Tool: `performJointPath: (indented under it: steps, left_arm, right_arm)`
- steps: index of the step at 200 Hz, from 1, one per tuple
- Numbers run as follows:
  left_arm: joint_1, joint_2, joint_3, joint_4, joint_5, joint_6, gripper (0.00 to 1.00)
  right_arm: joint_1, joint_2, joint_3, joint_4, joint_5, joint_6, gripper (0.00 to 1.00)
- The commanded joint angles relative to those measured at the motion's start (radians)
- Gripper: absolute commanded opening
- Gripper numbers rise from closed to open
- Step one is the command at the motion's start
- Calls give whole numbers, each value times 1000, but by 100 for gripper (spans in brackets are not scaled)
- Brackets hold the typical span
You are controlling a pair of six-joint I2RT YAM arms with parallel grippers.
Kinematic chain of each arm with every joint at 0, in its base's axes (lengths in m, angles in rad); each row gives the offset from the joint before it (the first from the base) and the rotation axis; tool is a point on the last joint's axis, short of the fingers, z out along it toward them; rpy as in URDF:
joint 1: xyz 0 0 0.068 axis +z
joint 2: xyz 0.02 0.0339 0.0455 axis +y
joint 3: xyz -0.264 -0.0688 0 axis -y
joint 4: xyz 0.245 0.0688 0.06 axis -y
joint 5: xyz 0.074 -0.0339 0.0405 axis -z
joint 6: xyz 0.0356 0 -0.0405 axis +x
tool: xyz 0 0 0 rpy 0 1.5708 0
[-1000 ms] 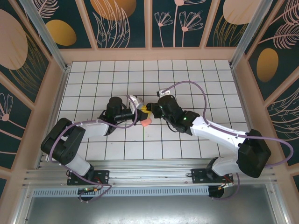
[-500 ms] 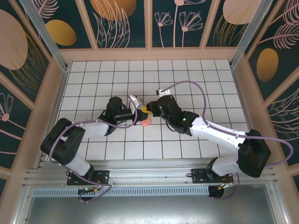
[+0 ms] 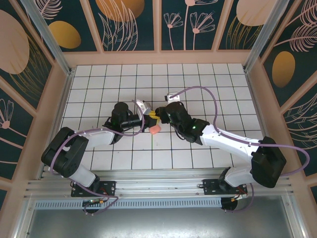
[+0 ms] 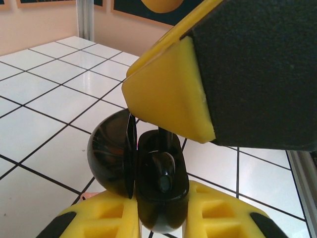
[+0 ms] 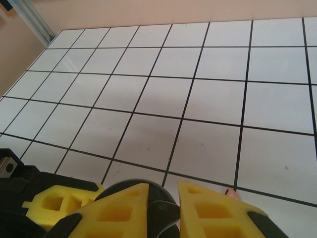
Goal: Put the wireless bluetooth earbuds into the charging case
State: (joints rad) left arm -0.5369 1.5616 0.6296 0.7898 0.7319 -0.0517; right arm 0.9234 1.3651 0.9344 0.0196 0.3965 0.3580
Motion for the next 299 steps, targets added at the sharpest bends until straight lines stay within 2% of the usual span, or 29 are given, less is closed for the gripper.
performJointPath:
  steps: [1,65,122,159,178,197,222,241,276,299]
  left_arm:
    - [-6,-32,9,66,20,-19,19]
    - [-5,-38,9,65,10,-19,19]
    - [-5,-43,7,50,4,-7,19]
    - [-5,-55,0,45,12,1,19]
    - [-5,-66,-9,54,31,4,19]
    - [-6,-80,-15,61,53,3,19]
    - [-6,-93,-21,64,90,5,19]
    - [-6,-95,-21,70,107,3,19]
    - [-5,-98,-15,78,136,-4,19]
    - [-5,-101,-15,78,139,-6,19]
  right_arm:
    - [21,15,7,21,43,-23,19]
    - [43,2,-4,5,29,-28,21]
    - [36,-65,-9,28,-21,-18,37]
    - [11,-136,-24,55,-99,-5,42]
    - [-36,-180,-43,65,-204,8,45]
    - [-124,-225,-72,88,-373,35,49]
    - [-275,-258,-123,144,-664,89,53]
    - [-340,-245,-126,157,-802,97,55]
    - [-370,-167,-75,128,-983,68,59]
    - [-370,-109,-48,143,-1056,68,59]
